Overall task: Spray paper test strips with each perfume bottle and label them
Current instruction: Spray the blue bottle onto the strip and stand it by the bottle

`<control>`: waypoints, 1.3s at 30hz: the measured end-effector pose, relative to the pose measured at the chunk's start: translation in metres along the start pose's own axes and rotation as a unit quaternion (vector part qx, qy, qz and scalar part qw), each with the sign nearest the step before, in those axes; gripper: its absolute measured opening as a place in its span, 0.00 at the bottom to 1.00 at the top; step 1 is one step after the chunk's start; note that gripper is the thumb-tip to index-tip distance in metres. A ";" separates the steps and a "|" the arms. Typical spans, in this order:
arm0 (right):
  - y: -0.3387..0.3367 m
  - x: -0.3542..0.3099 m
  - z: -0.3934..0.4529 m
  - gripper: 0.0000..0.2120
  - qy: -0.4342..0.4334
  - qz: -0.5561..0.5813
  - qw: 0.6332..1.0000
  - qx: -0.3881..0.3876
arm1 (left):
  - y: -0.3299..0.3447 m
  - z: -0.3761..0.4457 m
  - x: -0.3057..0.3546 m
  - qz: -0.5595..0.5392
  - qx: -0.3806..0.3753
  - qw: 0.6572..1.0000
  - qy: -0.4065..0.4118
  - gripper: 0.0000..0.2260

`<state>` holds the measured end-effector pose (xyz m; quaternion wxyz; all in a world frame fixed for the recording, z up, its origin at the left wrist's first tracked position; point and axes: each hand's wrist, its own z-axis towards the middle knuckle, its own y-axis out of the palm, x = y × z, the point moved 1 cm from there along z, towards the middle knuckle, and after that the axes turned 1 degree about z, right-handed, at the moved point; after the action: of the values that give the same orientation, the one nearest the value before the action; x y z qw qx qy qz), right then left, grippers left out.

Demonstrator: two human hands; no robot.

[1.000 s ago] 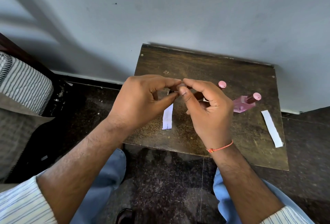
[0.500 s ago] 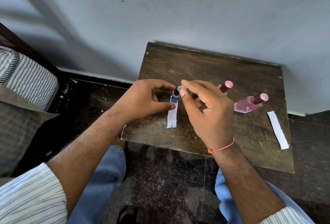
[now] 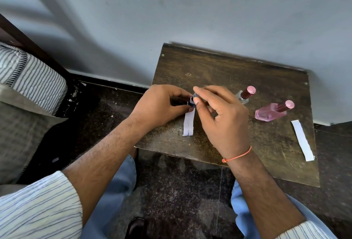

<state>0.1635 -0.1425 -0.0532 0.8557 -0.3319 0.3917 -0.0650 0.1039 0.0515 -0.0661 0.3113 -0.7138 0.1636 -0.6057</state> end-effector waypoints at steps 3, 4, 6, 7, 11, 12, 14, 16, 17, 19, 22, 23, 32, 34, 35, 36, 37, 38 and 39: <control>0.001 -0.001 0.001 0.12 0.019 0.006 1.000 0.000 | 0.000 -0.001 0.000 0.003 0.002 1.000 -0.005 0.12; 0.001 -0.001 0.001 0.12 0.025 0.007 1.000 -0.001 | 0.000 -0.001 0.000 0.006 0.002 1.000 -0.006 0.12; 0.001 -0.001 0.002 0.12 0.033 0.010 0.999 -0.005 | 0.000 -0.001 0.000 0.012 0.002 1.000 -0.006 0.12; 0.001 -0.001 0.003 0.11 0.037 0.014 0.999 -0.007 | 0.000 -0.001 0.000 0.014 0.003 1.000 -0.006 0.12; 0.001 -0.004 0.005 0.10 0.052 0.026 0.998 -0.011 | -0.001 0.000 0.002 0.013 0.002 1.000 -0.015 0.11; 0.002 -0.004 0.005 0.10 0.053 0.026 0.998 -0.010 | -0.001 -0.001 0.002 0.013 0.002 1.000 -0.015 0.11; 0.002 -0.005 0.005 0.10 0.051 0.026 0.998 -0.007 | -0.002 -0.001 0.003 0.013 0.001 1.000 -0.015 0.11; 0.002 -0.005 0.005 0.10 0.049 0.029 0.998 -0.003 | -0.002 -0.002 0.004 0.011 0.002 1.000 -0.016 0.11; 0.002 -0.005 0.005 0.10 0.049 0.031 0.998 0.000 | -0.002 -0.002 0.004 0.010 0.002 1.000 -0.017 0.11; 0.003 -0.006 0.005 0.09 0.052 0.033 0.998 0.006 | -0.001 -0.002 0.004 0.008 0.002 1.000 -0.019 0.11; 0.004 -0.006 0.003 0.09 0.058 0.033 0.998 0.013 | -0.001 -0.002 0.004 0.010 0.002 1.000 -0.019 0.12; 0.005 -0.006 0.003 0.09 0.061 0.032 0.997 0.015 | 0.000 -0.001 0.004 0.012 0.002 1.000 -0.019 0.12; 0.003 -0.004 0.003 0.15 0.111 0.077 0.991 -0.009 | -0.003 -0.001 0.006 0.024 0.003 1.000 -0.020 0.12; -0.003 -0.004 0.003 0.19 0.146 0.085 0.986 -0.015 | -0.002 -0.001 0.005 0.030 0.000 0.999 -0.024 0.11; -0.006 -0.004 0.004 0.19 0.157 0.075 0.985 -0.013 | -0.002 0.000 0.004 0.033 -0.004 0.999 -0.025 0.11; -0.010 -0.005 0.004 0.17 0.167 0.059 0.984 -0.013 | -0.002 0.000 0.003 0.035 -0.007 0.999 -0.025 0.11; -0.015 -0.005 0.004 0.14 0.185 0.046 0.981 -0.021 | -0.002 0.000 0.002 0.037 -0.008 0.999 -0.025 0.12; -0.019 -0.004 0.003 0.12 0.213 0.037 0.975 -0.042 | -0.002 0.000 0.002 0.039 -0.008 0.999 -0.026 0.12; -0.021 -0.002 0.001 0.11 0.249 0.027 0.965 -0.078 | -0.002 0.000 0.001 0.041 -0.009 0.999 -0.025 0.13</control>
<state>0.1662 -0.1579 -0.0385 0.7040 -0.3604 0.6050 -0.0919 0.1038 0.0522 -0.0636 0.3333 -0.7243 0.1908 -0.5726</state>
